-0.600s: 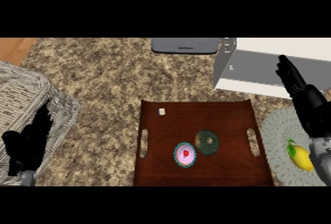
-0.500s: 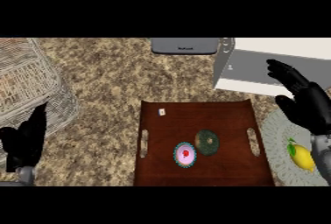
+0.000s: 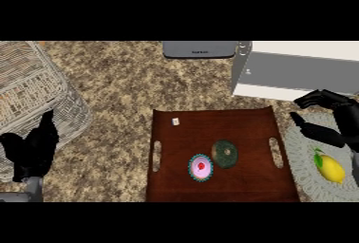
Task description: Pick the squash from the tray and place it in the tiered shelf
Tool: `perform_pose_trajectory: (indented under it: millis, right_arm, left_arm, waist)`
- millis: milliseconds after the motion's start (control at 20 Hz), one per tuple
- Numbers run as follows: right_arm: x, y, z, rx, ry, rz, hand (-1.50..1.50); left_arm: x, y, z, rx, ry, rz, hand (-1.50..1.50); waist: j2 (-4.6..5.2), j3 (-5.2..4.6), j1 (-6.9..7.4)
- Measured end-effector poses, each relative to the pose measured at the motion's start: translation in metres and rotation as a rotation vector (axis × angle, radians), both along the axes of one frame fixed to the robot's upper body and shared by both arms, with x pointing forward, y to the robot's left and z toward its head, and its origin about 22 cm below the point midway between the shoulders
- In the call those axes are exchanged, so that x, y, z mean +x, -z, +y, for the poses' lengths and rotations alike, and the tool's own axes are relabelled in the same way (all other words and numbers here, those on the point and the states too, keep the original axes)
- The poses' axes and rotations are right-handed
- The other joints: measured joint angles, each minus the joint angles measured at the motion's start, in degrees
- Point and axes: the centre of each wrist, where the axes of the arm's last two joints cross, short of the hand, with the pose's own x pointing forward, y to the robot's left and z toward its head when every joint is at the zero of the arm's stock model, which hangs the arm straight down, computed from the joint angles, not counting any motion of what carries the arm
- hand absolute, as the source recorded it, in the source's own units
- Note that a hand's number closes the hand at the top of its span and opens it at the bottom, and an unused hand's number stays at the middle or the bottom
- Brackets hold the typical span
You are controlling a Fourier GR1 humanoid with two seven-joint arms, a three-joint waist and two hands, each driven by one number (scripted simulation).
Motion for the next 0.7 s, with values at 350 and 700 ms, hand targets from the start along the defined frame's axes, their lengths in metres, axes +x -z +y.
perform_pose_trajectory:
  millis: [350, 700]
  right_arm:
    - [-0.004, 0.016, -0.02, 0.007, -0.214, 0.029, -1.5]
    - [-0.006, -0.006, -0.022, -0.085, -0.426, 0.11, -1.5]
  left_arm:
    - [0.004, 0.003, -0.006, -0.014, 0.034, 0.012, 0.0]
    - [0.005, 0.004, -0.007, -0.018, 0.04, 0.033, 0.0]
  waist:
    - [-0.42, 0.21, -0.14]
    - [-1.09, 0.09, -0.84]
